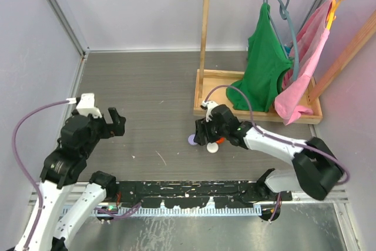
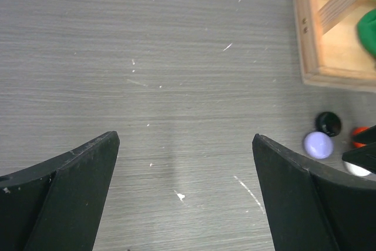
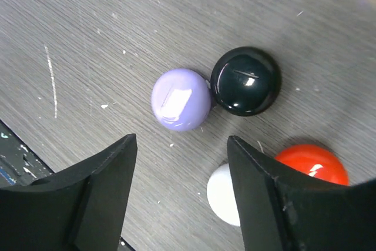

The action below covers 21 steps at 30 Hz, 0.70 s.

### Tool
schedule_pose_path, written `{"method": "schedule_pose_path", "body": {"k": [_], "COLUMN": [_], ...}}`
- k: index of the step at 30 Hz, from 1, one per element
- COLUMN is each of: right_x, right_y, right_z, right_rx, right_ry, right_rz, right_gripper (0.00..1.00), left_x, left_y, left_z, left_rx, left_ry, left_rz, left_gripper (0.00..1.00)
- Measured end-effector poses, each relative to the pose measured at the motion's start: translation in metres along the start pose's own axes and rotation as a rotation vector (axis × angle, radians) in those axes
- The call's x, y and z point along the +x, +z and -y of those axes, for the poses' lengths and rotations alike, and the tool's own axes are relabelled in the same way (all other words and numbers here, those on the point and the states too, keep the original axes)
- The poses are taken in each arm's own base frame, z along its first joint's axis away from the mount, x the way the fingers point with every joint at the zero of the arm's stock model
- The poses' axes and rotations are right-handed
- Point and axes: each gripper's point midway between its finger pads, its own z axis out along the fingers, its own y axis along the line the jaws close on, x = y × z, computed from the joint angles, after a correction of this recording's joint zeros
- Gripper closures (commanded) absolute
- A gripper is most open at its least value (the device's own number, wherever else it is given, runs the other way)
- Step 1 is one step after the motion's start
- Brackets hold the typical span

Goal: Insert the wireless bluetooth earbuds into the charging case
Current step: Place the charging case at the center of the board, then reset both arms

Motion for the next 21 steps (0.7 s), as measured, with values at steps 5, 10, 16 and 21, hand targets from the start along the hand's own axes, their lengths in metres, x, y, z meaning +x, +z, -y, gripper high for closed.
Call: {"method": "schedule_pose_path", "body": {"k": [5, 10, 16, 21], "right_x": [-0.035, -0.072, -0.092, -0.085], "right_y": [-0.045, -0.106, -0.170, -0.204], "right_z": [-0.007, -0.006, 0.011, 0.027], "right_rx": [0.027, 0.093, 0.204, 0.269], "right_ry": [-0.034, -0.058, -0.024, 0.012], "right_rz": [0.171, 0.410, 0.654, 0.787], "right_gripper": [0.00, 0.01, 0.01, 0.01], "left_x": [-0.014, -0.022, -0.020, -0.013], "left_y": [-0.030, -0.055, -0.081, -0.093], "left_z": [0.003, 0.002, -0.001, -0.008], "left_rx": [0.056, 0.100, 0.145, 0.154], "left_ry": [-0.067, -0.119, -0.153, -0.182], "left_rz": [0.126, 0.223, 0.321, 0.388], "left_gripper": [0.02, 0.02, 0.02, 0.02]}}
